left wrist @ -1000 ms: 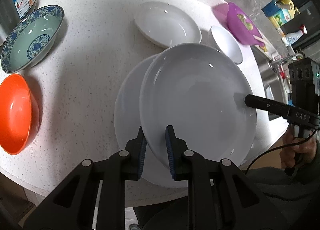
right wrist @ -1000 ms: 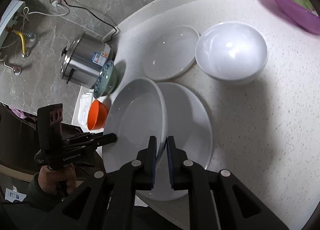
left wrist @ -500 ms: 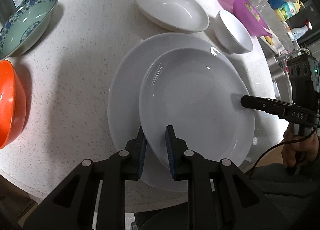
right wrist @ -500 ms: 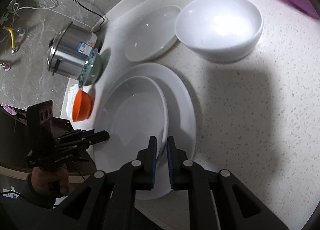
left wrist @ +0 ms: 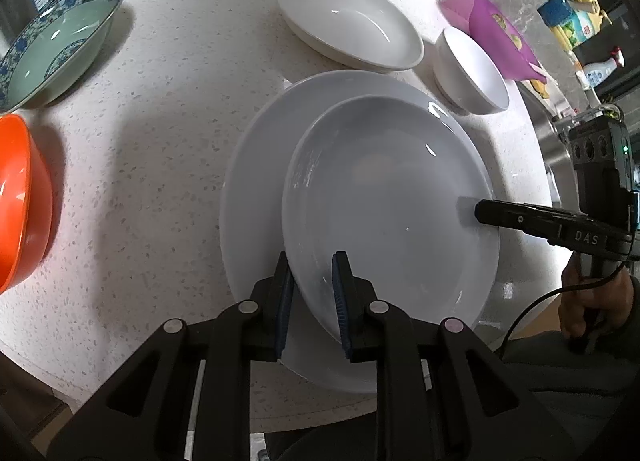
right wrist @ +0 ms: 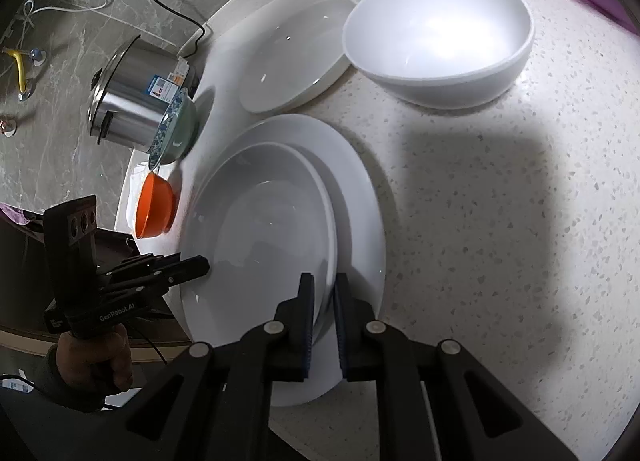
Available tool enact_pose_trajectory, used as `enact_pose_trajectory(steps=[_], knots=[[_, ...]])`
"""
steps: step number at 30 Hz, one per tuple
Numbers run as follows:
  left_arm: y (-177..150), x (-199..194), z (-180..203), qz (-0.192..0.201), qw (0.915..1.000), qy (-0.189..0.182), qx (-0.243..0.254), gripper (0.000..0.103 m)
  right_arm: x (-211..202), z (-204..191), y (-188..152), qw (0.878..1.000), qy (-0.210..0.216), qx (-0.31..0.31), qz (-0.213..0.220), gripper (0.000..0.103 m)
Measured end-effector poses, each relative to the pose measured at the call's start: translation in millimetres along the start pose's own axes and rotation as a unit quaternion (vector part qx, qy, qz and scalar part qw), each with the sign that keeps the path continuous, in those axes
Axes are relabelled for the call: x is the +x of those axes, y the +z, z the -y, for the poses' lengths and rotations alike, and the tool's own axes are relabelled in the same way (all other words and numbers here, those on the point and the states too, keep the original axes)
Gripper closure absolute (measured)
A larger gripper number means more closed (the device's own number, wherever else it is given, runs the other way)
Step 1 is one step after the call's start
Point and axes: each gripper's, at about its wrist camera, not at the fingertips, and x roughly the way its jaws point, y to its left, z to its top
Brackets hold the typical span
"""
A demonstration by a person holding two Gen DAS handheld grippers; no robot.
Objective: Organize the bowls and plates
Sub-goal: 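Open both tools and lift them off the stacked plates, then move both tools to the white oval deep dish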
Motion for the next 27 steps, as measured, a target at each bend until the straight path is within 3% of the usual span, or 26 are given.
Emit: enact_pose_trajectory(steps=[1,2,3,4,5,6,9,14,19,27], knots=[[-2.0,-3.0,-1.4,0.006,1.0,0.0,-0.001,0.08,-1.1,0.5,-0.1,1.0,0.006,0.004,0.001,0.085],[-3.5,-8.2,-2.4,0.018,0.9998,0.001,-0.002,0.071,-2.5,0.1,-0.1,1.0,0.009,0.005,0.005,0.082],[-4.3,-12.5,-3.5,0.028,0.9996,-0.001,-0.003,0.055,-6.9,-0.6,-0.2,1.0,0.015,0.004,0.014,0.067],[-5.0,-18.7,-3.9,0.041,0.9991,-0.01,-0.003,0.045,-10.3,-1.4,-0.1,0.999,0.025,0.005,0.02,0.052],[-5.2,-25.3,-4.3,0.054,0.9985,-0.01,-0.006,0.022,-15.3,-2.9,-0.2,0.999,0.036,0.005,0.029,0.045],[-4.7,-31.6,-5.2,0.066,0.9977,-0.008,-0.009,0.009,-18.5,-3.9,-0.8,0.999,0.039,0.005,0.035,0.036],[3.8,-43.7,-13.0,0.081,0.996,-0.023,-0.029,0.002,-30.7,-5.1,-1.3,0.998,0.045,0.006,0.053,0.018],[22.5,-60.4,-24.9,0.115,0.9907,-0.034,-0.064,0.0,-48.1,1.7,3.1,0.995,0.079,0.016,0.064,0.018],[48.8,-68.8,-24.5,0.131,0.9887,-0.04,-0.062,0.0,-61.6,6.1,15.4,0.993,0.089,0.031,0.067,0.018],[113.0,-59.9,-30.2,0.099,0.9872,-0.093,-0.084,0.0,-101.3,-8.1,69.9,0.993,0.074,-0.025,0.09,0.019]])
